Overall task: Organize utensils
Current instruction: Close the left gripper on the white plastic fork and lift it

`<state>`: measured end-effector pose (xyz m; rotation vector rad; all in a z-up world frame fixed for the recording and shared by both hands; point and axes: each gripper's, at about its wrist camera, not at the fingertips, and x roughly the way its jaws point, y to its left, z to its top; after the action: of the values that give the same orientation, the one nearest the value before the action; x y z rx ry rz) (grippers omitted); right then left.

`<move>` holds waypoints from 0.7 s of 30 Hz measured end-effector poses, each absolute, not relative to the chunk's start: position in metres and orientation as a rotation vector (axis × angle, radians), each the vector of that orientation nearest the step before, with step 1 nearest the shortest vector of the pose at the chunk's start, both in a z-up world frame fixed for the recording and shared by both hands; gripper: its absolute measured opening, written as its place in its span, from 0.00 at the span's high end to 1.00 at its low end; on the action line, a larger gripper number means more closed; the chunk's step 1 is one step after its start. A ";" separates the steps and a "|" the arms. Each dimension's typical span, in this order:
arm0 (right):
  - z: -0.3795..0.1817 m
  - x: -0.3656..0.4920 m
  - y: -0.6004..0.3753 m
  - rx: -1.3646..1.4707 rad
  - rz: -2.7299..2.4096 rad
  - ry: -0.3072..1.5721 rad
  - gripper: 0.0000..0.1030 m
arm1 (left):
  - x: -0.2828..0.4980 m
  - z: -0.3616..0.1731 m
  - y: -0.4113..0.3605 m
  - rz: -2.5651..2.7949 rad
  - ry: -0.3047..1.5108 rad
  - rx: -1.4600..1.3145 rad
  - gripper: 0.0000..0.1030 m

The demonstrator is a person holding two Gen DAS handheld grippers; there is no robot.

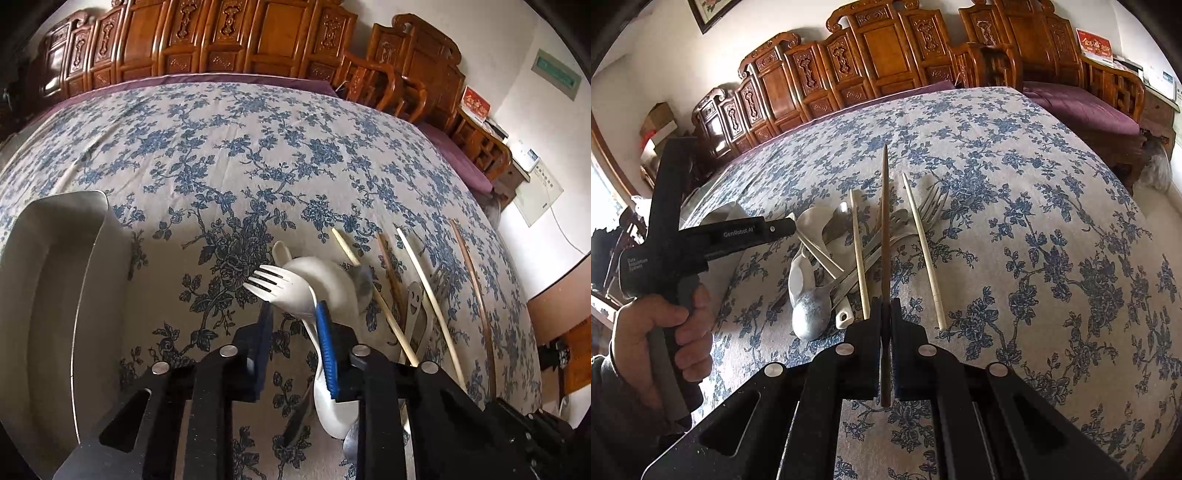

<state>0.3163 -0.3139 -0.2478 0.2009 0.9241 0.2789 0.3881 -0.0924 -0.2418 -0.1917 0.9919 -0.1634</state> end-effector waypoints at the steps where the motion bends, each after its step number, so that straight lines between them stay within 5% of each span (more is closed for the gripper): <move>1: -0.248 0.316 -0.314 0.202 0.279 0.924 0.94 | 0.389 -0.243 -0.092 -0.162 0.998 -0.200 1.00; 8: -0.248 0.316 -0.313 0.204 0.281 0.924 0.94 | 0.392 -0.245 -0.085 -0.149 1.021 -0.242 0.96; 10: -0.249 0.316 -0.314 0.207 0.280 0.926 0.94 | 0.392 -0.242 -0.083 -0.146 1.010 -0.249 0.72; 12: -0.248 0.317 -0.315 0.209 0.281 0.927 0.94 | 0.393 -0.241 -0.084 -0.139 1.005 -0.255 0.62; 21: -0.248 0.317 -0.315 0.216 0.283 0.925 0.94 | 0.407 -0.258 -0.092 -0.106 1.077 -0.276 0.60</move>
<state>0.3170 -0.3153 -0.2482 0.2160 0.9251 0.2831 0.4065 -0.0918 -0.2583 -0.2762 1.0774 -0.1058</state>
